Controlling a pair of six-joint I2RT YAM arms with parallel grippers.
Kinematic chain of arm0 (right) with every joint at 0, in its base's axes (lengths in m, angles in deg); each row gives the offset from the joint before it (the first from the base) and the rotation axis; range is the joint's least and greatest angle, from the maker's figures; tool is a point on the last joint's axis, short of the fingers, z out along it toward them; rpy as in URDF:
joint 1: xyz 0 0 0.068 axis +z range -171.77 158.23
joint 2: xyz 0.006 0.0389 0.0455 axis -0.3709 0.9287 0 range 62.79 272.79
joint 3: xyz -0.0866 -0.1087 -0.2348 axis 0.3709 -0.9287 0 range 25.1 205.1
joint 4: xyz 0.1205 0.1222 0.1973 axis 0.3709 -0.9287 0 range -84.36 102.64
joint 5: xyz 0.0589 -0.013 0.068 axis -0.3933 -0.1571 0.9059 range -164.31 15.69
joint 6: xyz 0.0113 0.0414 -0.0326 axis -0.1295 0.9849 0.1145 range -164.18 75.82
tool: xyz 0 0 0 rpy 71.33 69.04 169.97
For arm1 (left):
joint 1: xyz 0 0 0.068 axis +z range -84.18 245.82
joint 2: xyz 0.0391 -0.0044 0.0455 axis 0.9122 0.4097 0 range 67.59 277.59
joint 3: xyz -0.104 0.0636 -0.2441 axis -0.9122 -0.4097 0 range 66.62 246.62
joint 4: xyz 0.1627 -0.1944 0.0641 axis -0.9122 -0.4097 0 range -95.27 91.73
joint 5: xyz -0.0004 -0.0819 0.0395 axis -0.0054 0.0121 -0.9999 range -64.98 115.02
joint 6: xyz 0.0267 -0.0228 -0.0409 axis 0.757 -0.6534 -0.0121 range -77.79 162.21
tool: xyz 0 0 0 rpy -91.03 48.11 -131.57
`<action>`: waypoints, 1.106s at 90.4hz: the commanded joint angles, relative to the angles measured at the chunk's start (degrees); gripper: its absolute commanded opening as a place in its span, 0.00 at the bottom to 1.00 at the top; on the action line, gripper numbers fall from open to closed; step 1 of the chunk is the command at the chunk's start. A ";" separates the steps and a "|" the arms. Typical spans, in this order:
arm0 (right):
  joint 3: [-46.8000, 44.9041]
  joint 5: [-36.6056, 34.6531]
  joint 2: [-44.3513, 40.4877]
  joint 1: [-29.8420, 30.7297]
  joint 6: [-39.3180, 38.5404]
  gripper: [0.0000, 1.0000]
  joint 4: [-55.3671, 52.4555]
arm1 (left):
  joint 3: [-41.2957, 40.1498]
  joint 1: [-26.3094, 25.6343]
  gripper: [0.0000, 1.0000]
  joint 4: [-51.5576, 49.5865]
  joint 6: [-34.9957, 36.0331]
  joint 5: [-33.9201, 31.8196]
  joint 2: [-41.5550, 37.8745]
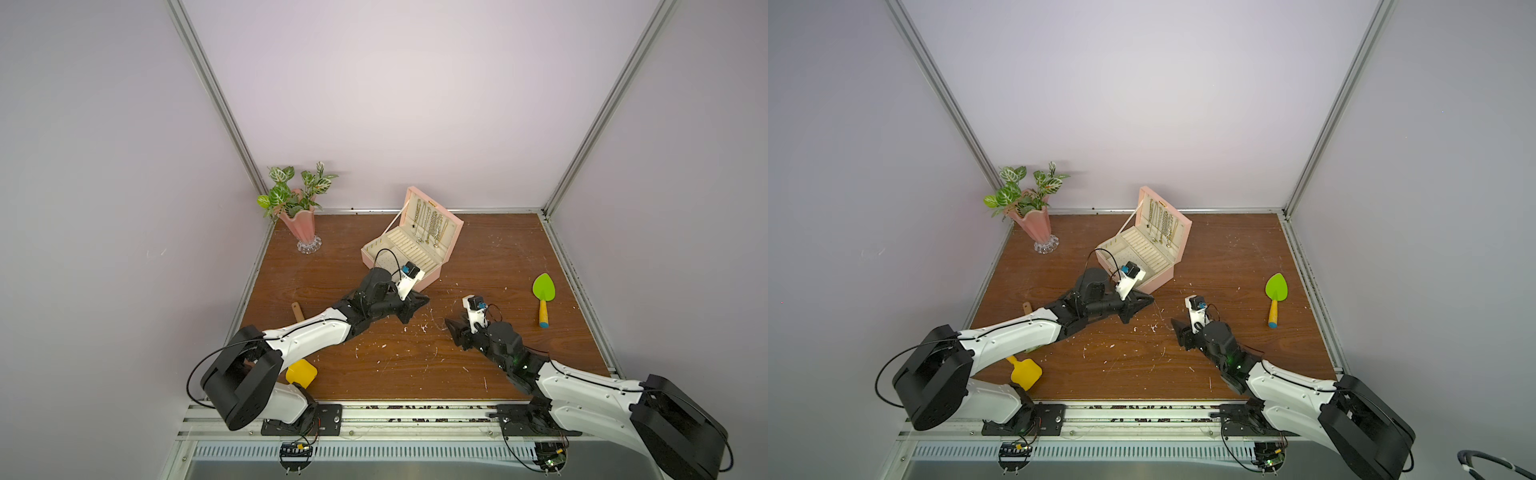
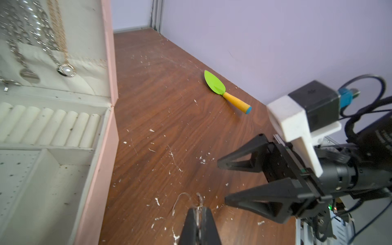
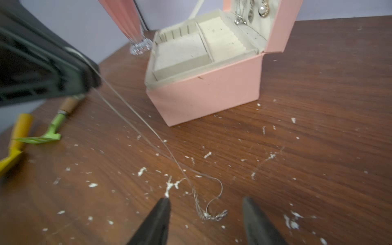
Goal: Put jewelry chain into jewelry box
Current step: Pick up the necklace from the center of the board.
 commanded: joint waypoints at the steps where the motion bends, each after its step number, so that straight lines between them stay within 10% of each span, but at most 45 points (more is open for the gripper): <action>1: -1.49 7.33 -2.18 -0.02 -4.56 0.69 12.54 | 3.52 -1.79 0.01 -5.78 1.43 2.53 0.88; 100: -0.41 7.01 8.57 0.14 -15.96 0.32 29.28 | 13.00 -5.94 0.01 -14.91 4.84 7.28 -1.51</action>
